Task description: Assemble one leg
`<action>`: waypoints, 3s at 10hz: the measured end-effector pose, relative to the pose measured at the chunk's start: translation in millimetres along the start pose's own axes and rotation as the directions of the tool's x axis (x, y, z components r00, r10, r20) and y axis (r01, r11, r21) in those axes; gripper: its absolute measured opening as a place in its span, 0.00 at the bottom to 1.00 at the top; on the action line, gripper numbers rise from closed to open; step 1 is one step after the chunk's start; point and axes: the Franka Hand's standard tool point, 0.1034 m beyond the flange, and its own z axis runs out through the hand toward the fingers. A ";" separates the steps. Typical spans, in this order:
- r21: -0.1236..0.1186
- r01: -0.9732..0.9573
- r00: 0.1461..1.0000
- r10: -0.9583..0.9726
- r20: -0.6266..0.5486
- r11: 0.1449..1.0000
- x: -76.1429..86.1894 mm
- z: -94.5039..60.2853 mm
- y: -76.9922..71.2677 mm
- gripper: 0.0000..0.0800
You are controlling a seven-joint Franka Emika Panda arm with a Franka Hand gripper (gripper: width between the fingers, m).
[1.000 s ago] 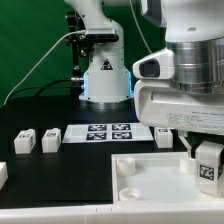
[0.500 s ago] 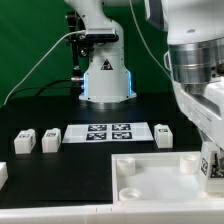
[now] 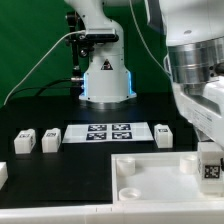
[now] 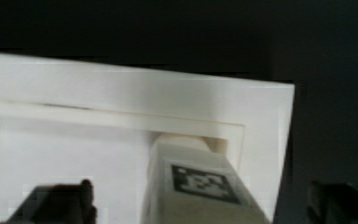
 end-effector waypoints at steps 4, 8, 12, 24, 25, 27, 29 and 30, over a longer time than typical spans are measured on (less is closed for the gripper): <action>-0.050 0.557 0.830 -0.557 0.020 0.829 -3.1 -3.0 -0.8 0.81; -0.046 0.728 0.685 -0.728 0.029 0.684 -1.3 -3.0 -0.5 0.70; -0.060 0.537 0.844 -0.536 0.030 0.842 1.2 -0.4 4.8 0.37; -0.049 0.138 0.989 -0.135 0.052 0.989 -3.3 0.9 4.1 0.78; -0.036 0.316 0.948 -0.314 0.059 0.948 -3.5 -0.8 3.2 0.81; -0.019 0.615 0.787 -0.614 0.058 0.788 -0.4 -3.6 1.6 0.81; -0.015 0.712 0.702 -0.710 0.060 0.702 0.9 -2.9 2.4 0.81; -0.010 0.761 0.648 -0.759 0.061 0.649 1.4 -2.9 2.5 0.81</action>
Offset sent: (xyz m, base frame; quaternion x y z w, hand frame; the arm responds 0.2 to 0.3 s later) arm 0.0010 0.0071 0.0068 -0.0414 0.0076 -0.3551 0.9339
